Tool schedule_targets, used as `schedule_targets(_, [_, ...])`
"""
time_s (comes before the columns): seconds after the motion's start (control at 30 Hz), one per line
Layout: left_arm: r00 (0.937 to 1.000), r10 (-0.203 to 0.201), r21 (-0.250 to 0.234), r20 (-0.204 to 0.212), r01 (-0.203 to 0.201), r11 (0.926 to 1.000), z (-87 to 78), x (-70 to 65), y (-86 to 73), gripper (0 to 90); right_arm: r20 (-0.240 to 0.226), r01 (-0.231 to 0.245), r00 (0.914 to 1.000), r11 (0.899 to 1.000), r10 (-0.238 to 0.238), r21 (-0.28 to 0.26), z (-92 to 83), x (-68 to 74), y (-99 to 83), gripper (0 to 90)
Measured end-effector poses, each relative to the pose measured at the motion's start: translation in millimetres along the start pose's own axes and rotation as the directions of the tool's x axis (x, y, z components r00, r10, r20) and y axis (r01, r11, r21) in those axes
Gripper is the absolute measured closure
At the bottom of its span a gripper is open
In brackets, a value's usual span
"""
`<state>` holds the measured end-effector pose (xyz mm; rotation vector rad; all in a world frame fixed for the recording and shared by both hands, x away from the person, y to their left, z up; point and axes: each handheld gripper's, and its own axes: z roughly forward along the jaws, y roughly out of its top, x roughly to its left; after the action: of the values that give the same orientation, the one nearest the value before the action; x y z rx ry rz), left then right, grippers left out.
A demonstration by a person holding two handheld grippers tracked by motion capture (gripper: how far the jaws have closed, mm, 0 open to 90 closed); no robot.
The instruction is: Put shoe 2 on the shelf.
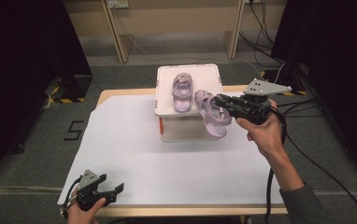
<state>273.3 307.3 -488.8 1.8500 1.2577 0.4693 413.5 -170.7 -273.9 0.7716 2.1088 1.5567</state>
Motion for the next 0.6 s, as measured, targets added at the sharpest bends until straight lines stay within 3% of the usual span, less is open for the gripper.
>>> schedule_targets(0.4, [1.0000,-0.004,0.001,0.001,0.004,1.0000,-0.2,0.7,0.0,15.5,0.088,-0.005,0.9961,0.999,0.003,0.032,44.9,-44.6,6.4,81.9])
schedule_targets(0.6, [1.0000,-0.006,-0.002,0.001,0.006,1.0000,-0.1,1.3,0.0,15.5,0.127,0.011,0.9917,0.998,-0.018,0.056,67.4,-54.6,6.5,81.9])
